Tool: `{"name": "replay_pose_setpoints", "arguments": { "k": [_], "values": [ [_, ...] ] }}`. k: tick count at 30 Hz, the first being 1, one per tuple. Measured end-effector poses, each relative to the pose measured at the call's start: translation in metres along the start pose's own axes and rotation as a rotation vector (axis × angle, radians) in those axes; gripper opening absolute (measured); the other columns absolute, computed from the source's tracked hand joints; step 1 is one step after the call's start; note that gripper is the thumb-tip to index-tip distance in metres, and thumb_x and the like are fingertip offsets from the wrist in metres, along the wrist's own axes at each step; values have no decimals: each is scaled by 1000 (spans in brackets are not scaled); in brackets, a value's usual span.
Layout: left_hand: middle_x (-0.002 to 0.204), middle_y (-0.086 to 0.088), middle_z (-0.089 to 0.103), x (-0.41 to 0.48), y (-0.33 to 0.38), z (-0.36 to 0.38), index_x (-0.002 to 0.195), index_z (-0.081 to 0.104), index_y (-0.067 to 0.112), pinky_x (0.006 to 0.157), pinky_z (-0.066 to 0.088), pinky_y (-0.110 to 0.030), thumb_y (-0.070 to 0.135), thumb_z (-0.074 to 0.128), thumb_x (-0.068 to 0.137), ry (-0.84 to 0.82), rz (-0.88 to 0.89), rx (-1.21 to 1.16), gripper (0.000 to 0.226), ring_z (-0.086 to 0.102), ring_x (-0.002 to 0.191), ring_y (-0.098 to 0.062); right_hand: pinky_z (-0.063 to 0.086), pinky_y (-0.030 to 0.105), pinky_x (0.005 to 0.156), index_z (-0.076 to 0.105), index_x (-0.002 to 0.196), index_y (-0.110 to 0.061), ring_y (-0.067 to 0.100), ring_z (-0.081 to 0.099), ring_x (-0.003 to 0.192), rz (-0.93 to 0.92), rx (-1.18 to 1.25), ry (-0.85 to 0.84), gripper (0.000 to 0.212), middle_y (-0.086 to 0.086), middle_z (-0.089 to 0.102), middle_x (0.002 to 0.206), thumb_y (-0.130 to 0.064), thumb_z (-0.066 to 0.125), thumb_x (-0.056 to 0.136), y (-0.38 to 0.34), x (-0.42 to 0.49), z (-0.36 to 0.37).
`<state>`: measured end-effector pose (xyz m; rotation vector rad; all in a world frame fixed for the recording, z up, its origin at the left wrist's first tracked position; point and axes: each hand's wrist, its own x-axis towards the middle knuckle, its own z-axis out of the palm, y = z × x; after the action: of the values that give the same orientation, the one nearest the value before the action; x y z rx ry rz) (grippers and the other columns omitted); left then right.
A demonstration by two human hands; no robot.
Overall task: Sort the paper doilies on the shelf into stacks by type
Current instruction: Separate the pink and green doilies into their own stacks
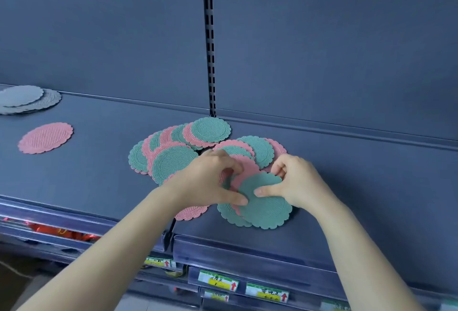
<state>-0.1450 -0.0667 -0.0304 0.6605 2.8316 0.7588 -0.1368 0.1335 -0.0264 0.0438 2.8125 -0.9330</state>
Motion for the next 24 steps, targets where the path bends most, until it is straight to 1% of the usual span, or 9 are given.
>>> {"name": "replay_pose_setpoints", "arguments": {
  "k": [4, 7, 11, 14, 17, 19, 21, 22, 24],
  "values": [
    [98, 5, 52, 5, 7, 9, 107, 60, 20, 78, 39, -19, 37, 81, 70, 27, -57, -52, 45, 47, 91, -11, 35, 24, 55, 53, 80, -17, 8, 44, 65, -60, 23, 44, 35, -8, 51, 77, -37, 80, 71, 10, 0, -8],
    [78, 9, 51, 8, 2, 8, 85, 55, 19, 60, 37, -14, 34, 82, 70, -36, -161, -119, 35, 47, 67, -7, 26, 25, 50, 45, 77, -18, 10, 34, 55, -62, 187, 88, 27, -8, 39, 65, -27, 69, 84, 18, 3, -14],
    [62, 13, 45, 13, -1, 0, 69, 48, 19, 52, 33, -13, 29, 80, 74, -91, -130, -186, 34, 38, 52, -3, 30, 26, 54, 43, 86, -22, 10, 41, 64, 5, 508, 253, 22, -4, 47, 80, -23, 65, 87, 23, 10, -15],
    [63, 11, 50, 13, -1, -6, 73, 49, 23, 51, 34, -15, 27, 74, 80, 17, -94, -214, 27, 40, 50, -4, 37, 26, 59, 47, 99, -19, 10, 48, 77, 59, 753, 342, 22, -4, 54, 92, -22, 66, 87, 20, 14, -14],
    [64, 11, 61, 8, -5, -8, 86, 59, 22, 52, 38, -22, 33, 64, 89, 124, -122, -12, 12, 49, 51, -1, 43, 29, 65, 53, 106, -18, 13, 55, 83, 130, 1038, 346, 21, -5, 57, 94, -18, 65, 89, 11, 18, -15],
    [78, 10, 67, 3, -11, -8, 90, 64, 25, 60, 43, -23, 33, 60, 91, 273, -118, 103, 9, 59, 70, -7, 45, 28, 61, 57, 107, -17, 16, 59, 80, 134, 1168, 297, 19, -2, 62, 96, -15, 63, 89, 2, 23, -14],
    [101, 8, 67, 0, -19, -10, 88, 68, 22, 72, 45, -23, 27, 62, 90, 483, -52, 137, 8, 60, 94, -11, 44, 27, 58, 61, 104, -16, 17, 59, 80, 99, 1147, 230, 15, 0, 64, 96, -15, 62, 89, -12, 29, -7],
    [103, 10, 65, -2, -24, -15, 87, 68, 19, 74, 46, -22, 22, 62, 90, 568, -71, 57, 7, 59, 95, -8, 44, 28, 60, 63, 102, -17, 18, 60, 82, 75, 1116, 198, 14, -1, 65, 96, -17, 62, 89, -21, 33, -2],
    [84, 8, 69, -7, -38, -29, 83, 61, 14, 67, 50, -17, 14, 59, 92, 688, -217, -274, 9, 64, 76, -5, 47, 33, 71, 66, 97, -22, 18, 62, 89, 39, 1040, 153, 14, -4, 69, 95, -24, 67, 83, -43, 39, 12]
  ]
}}
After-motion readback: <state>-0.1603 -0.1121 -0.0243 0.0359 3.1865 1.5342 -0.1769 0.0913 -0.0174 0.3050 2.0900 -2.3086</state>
